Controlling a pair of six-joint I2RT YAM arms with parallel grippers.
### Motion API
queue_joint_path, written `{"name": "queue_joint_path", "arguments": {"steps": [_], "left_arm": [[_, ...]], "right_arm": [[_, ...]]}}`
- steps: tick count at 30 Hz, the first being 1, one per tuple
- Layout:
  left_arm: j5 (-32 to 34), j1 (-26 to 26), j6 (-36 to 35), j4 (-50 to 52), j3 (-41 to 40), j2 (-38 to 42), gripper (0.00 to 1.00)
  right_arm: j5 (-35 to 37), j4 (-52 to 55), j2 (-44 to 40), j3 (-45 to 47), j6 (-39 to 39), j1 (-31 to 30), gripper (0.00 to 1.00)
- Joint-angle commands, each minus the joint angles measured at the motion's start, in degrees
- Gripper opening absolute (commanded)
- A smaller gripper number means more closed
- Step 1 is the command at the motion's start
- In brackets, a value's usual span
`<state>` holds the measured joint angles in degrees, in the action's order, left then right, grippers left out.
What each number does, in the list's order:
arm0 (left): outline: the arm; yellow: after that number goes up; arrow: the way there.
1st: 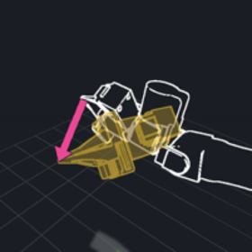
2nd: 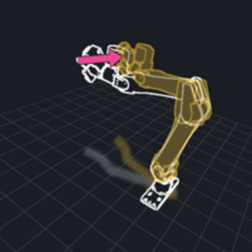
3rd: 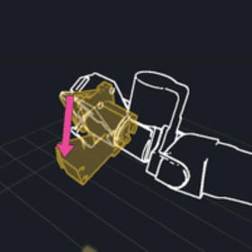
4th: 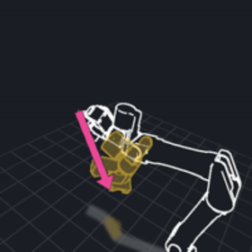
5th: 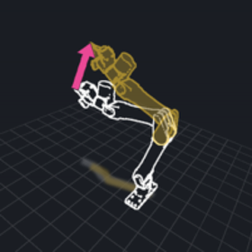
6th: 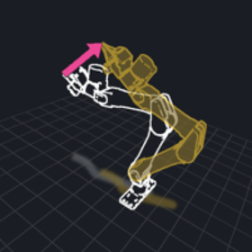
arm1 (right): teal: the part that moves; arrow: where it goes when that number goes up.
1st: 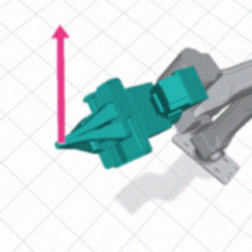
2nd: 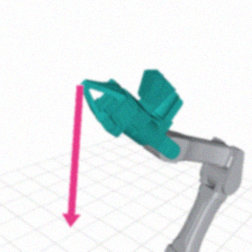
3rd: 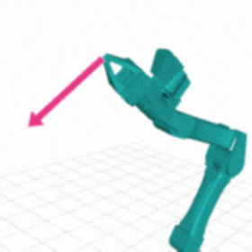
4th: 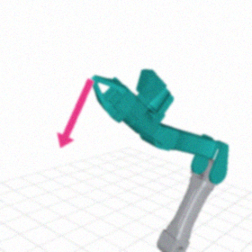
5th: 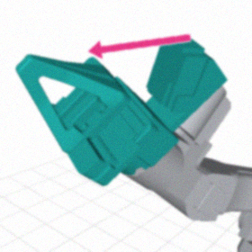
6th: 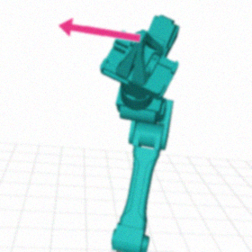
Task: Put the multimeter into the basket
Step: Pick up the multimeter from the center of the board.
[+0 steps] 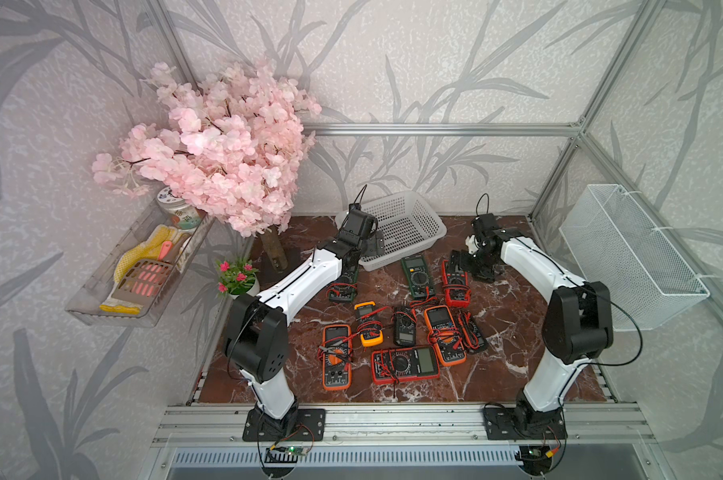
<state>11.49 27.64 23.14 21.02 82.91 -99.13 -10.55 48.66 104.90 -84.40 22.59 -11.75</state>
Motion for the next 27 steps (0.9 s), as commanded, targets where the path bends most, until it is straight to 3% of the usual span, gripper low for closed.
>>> {"name": "queue_joint_path", "arguments": {"steps": [1, 16, 19, 22, 27], "left_arm": [[-1.49, 0.11, 0.11, 0.66, 1.37, 0.74, 1.00], [-1.50, 0.06, 1.29, 2.29, -0.88, 2.15, 1.00], [-1.25, 0.10, 1.38, 2.67, -1.00, 2.22, 1.00], [-1.28, 0.12, 1.65, 3.15, -0.92, 2.24, 1.00], [0.01, 0.11, 2.77, 4.19, -1.18, 2.65, 1.00]], "right_arm": [[3.17, 3.39, 2.35, -2.37, -4.31, -0.65, 0.99], [5.95, 3.92, 13.65, -8.06, -6.56, -1.61, 1.00], [5.47, 2.91, 15.05, -7.71, -5.90, -1.61, 0.96], [5.03, 2.88, 16.03, -7.63, -5.78, -1.61, 0.86], [5.10, 2.66, 13.64, -6.32, -5.46, -1.21, 0.61]]}}
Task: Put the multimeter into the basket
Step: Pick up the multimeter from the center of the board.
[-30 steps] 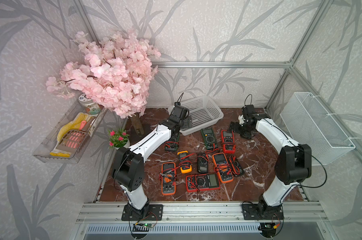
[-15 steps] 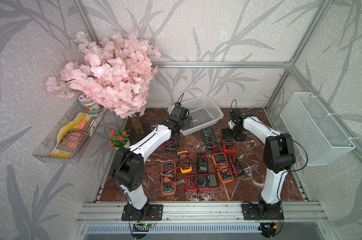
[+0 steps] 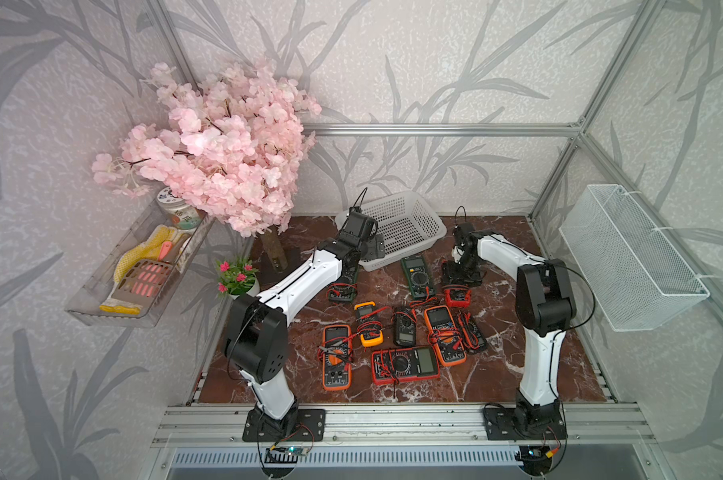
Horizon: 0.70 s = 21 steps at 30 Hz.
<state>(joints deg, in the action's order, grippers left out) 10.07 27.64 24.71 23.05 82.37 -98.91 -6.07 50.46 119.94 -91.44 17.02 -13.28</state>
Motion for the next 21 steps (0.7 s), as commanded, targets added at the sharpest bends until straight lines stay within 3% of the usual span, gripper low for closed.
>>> {"name": "queue_joint_path", "arguments": {"steps": [1, 11, 21], "left_arm": [[1.72, 0.06, 1.38, 2.40, -0.77, 2.59, 1.00], [4.80, -1.14, 4.11, 4.33, -0.22, 2.34, 1.00], [3.59, -1.43, 3.42, 6.42, 2.24, 0.68, 1.00]], "right_arm": [[0.62, 0.76, -2.25, 0.89, 0.27, 0.59, 0.58], [0.53, 1.34, -11.22, -5.04, 2.53, 2.03, 0.50], [-2.43, -6.65, -9.97, -17.52, 8.02, 1.95, 0.48]]}}
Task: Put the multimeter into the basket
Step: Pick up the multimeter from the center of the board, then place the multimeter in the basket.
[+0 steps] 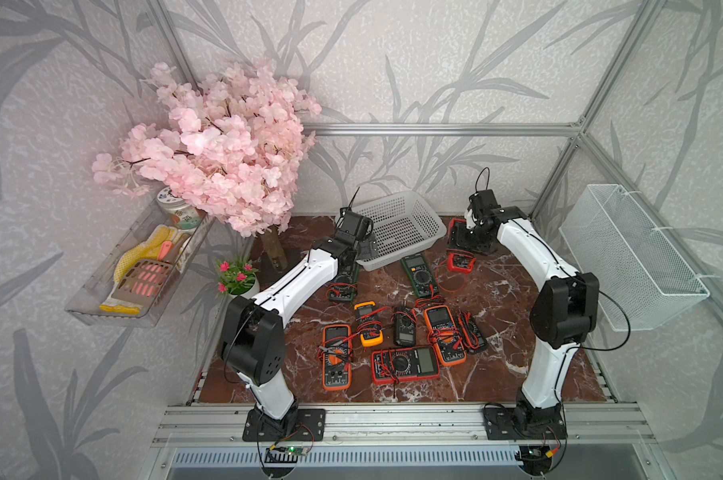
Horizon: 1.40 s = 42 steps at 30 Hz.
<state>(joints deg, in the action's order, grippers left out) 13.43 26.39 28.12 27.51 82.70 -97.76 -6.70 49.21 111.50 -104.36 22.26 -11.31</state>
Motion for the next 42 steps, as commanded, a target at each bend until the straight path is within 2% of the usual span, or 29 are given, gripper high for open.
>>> {"name": "queue_joint_path", "arguments": {"steps": [1, 9, 14, 20, 24, 26, 32, 35, 42], "left_arm": [[0.21, -0.16, -0.08, 2.16, 1.93, -0.46, 1.00], [0.08, -0.23, -0.22, 2.99, 1.09, -0.28, 1.00], [-0.85, -0.13, 0.60, 2.88, 0.71, -0.24, 1.00], [-1.90, -0.13, 1.55, 3.95, 0.71, 0.06, 1.00], [-2.77, -0.11, 2.15, 4.46, 0.56, 0.39, 1.00], [-3.24, -0.15, 2.33, 4.66, 0.54, 0.60, 1.00], [-3.30, -0.12, 2.34, 4.36, 0.09, 0.92, 1.00], [-3.45, -0.13, 2.30, 4.23, -0.15, 0.18, 1.00], [-4.17, -0.13, 2.00, 3.50, -0.07, -1.92, 1.00]], "right_arm": [[-1.98, -6.04, -1.14, -5.97, 3.38, -0.03, 0.48], [-4.29, -10.66, 3.21, -18.30, 6.20, -0.25, 0.47], [-4.99, -13.46, 9.90, -26.65, 4.93, -1.47, 0.47], [-7.37, -17.06, 22.37, -40.14, 4.76, -2.55, 0.47], [-8.79, -15.74, 33.68, -54.31, 4.69, -3.63, 0.46], [-8.64, -15.65, 37.71, -58.52, 4.06, -4.36, 0.46], [-7.18, -14.98, 39.47, -54.20, 1.32, -5.59, 0.45], [-4.76, -12.01, 37.88, -51.22, -2.86, -6.47, 0.44], [1.03, -8.17, 32.60, -42.11, -7.00, -6.66, 0.43]]}}
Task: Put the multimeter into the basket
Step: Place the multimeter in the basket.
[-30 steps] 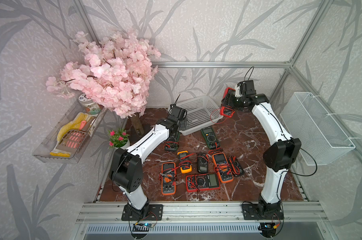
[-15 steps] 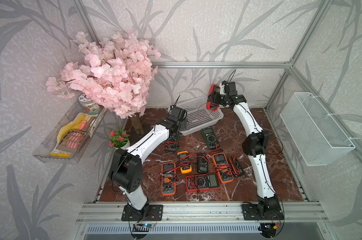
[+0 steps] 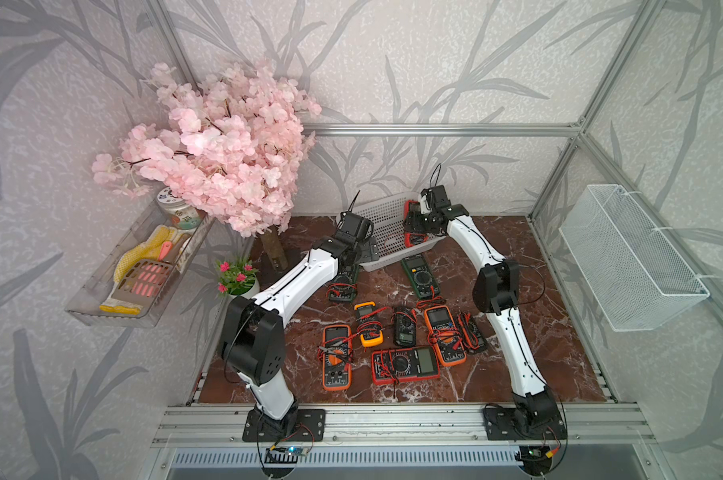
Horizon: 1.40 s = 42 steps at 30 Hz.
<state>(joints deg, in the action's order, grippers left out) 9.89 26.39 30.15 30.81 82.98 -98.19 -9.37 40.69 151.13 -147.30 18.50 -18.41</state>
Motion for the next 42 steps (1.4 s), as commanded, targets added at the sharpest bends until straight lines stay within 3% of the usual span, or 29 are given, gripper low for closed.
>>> {"name": "queue_joint_path", "arguments": {"steps": [1, 19, 34, 42], "left_arm": [[-0.83, -0.16, -0.09, 0.21, -0.18, -1.90, 1.00], [-2.34, -0.17, -1.28, 0.22, 2.69, -5.95, 1.00], [-2.95, -0.14, -1.63, 1.36, 5.09, -7.12, 1.00], [-3.14, -0.11, -1.89, 1.61, 5.44, -7.06, 1.00]], "right_arm": [[4.57, 1.05, -7.52, 1.40, -3.72, 0.43, 0.43], [16.63, 11.12, -9.92, 5.18, -7.28, 0.47, 0.43], [17.87, 15.26, -0.41, -3.95, -3.47, 1.00, 0.80], [18.24, 15.63, 0.36, -5.45, -2.29, 1.62, 0.89]]}}
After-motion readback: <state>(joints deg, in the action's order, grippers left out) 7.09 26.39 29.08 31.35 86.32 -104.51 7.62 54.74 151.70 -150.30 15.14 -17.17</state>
